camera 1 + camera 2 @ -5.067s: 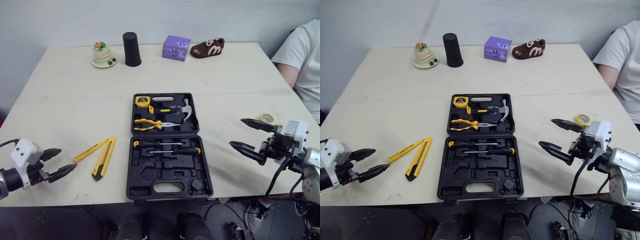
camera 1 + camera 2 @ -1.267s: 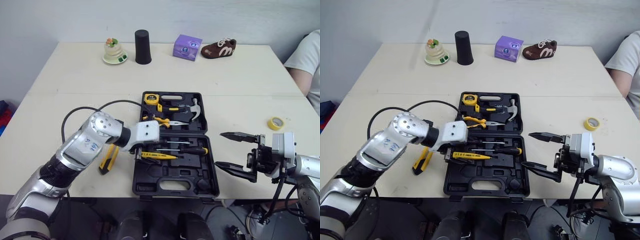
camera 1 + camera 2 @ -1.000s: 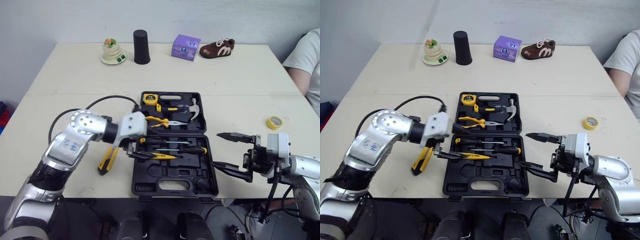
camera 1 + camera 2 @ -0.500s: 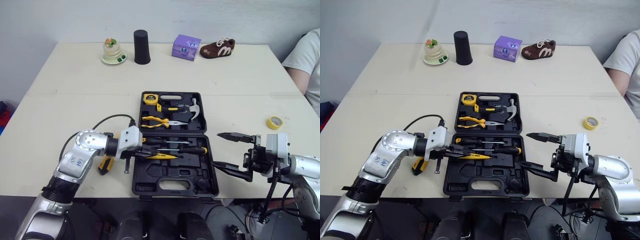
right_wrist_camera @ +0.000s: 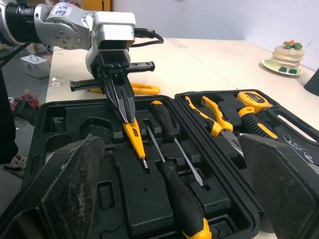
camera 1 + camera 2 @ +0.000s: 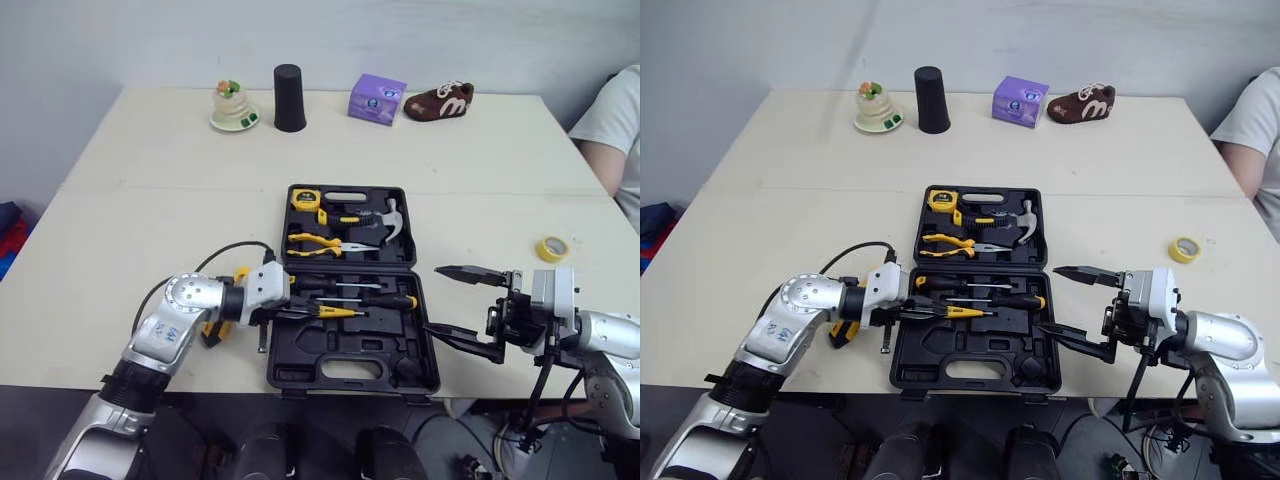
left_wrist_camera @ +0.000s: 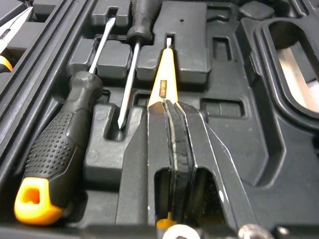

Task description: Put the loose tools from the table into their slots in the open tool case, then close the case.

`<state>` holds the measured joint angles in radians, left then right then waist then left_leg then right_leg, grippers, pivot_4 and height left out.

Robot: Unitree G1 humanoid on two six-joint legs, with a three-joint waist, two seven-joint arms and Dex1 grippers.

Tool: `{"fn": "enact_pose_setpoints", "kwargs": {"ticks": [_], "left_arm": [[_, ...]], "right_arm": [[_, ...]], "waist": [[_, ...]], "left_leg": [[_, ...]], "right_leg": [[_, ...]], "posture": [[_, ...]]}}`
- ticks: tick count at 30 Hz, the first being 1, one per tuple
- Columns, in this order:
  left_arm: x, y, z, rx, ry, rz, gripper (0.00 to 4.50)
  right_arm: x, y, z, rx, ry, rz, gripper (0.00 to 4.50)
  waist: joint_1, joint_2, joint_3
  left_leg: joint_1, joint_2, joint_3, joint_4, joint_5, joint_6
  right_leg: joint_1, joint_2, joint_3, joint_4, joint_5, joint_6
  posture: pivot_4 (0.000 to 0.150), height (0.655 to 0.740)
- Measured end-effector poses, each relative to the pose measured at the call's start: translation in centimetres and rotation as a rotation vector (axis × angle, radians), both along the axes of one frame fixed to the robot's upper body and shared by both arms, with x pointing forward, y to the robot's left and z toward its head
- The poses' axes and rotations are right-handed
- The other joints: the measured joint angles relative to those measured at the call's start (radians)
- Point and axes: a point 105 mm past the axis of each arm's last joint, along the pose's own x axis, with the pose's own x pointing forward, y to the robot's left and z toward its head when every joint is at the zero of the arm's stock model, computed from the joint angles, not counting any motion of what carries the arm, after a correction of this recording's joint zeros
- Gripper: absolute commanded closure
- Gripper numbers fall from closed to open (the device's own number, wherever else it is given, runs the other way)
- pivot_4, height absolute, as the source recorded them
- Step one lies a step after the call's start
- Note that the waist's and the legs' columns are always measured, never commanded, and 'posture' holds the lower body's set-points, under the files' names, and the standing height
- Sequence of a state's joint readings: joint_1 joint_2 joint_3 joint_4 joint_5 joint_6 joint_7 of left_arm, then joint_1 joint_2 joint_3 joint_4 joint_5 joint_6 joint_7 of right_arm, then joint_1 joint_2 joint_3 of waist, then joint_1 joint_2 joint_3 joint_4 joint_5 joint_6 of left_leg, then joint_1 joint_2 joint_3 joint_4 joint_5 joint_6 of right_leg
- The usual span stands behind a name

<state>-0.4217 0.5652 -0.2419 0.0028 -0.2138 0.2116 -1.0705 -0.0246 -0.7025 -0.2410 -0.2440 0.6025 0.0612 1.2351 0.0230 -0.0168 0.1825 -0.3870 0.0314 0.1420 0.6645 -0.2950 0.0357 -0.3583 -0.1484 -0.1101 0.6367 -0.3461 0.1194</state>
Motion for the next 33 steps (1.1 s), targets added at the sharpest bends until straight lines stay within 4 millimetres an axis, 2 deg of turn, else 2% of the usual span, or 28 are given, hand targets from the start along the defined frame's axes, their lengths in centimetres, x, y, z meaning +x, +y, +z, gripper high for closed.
{"fn": "enact_pose_setpoints", "kwargs": {"ticks": [21,23,25,27,31,33], "left_arm": [[0.1,-0.2,-1.0,0.113,0.091,0.039,4.46],[-0.1,0.1,-1.2,0.14,0.105,0.035,4.46],[-0.2,0.5,-1.5,0.166,0.122,0.035,4.46],[-0.3,0.7,-1.7,0.18,0.14,0.04,4.46],[0.0,0.0,-1.4,0.126,0.101,0.033,4.46],[-0.1,0.1,-0.9,0.095,0.063,0.019,4.46]], "right_arm": [[-0.2,0.0,-0.4,0.007,0.003,0.001,0.0],[-0.1,0.2,-0.4,0.008,0.002,0.004,0.0],[-0.1,0.3,-0.4,0.008,0.003,0.005,0.0],[-0.1,0.3,-0.4,0.008,0.003,0.004,0.0],[0.0,-0.1,-0.6,0.008,0.009,-0.009,0.0],[0.2,-0.8,-0.6,0.003,0.012,-0.034,0.0]], "waist": [[-0.003,0.013,-0.014],[-0.004,0.015,-0.02],[-0.01,0.016,-0.022],[-0.02,0.016,-0.033],[-0.021,0.019,-0.033],[-0.019,0.015,-0.03]], "left_leg": [[0.002,0.001,-0.001,-0.002,-0.002,-0.001],[0.005,0.003,-0.001,-0.003,-0.003,-0.002],[0.016,0.005,0.0,-0.006,-0.009,-0.003],[0.021,0.006,0.001,-0.014,-0.011,-0.001],[0.019,0.006,0.001,-0.015,-0.009,-0.001],[0.017,0.006,0.0,-0.015,-0.007,-0.002]], "right_leg": [[0.004,-0.001,0.004,-0.005,0.0,0.0],[0.007,-0.001,0.004,-0.009,0.0,0.0],[0.017,-0.001,0.004,-0.012,-0.001,-0.001],[0.019,0.0,0.005,-0.017,-0.001,-0.002],[0.017,-0.001,0.005,-0.016,-0.002,-0.003],[0.016,0.0,0.004,-0.016,-0.002,-0.003]], "posture": [[0.15,0.74],[0.15,0.74],[0.15,0.74],[0.15,0.74],[0.15,0.74],[0.15,0.74]]}}
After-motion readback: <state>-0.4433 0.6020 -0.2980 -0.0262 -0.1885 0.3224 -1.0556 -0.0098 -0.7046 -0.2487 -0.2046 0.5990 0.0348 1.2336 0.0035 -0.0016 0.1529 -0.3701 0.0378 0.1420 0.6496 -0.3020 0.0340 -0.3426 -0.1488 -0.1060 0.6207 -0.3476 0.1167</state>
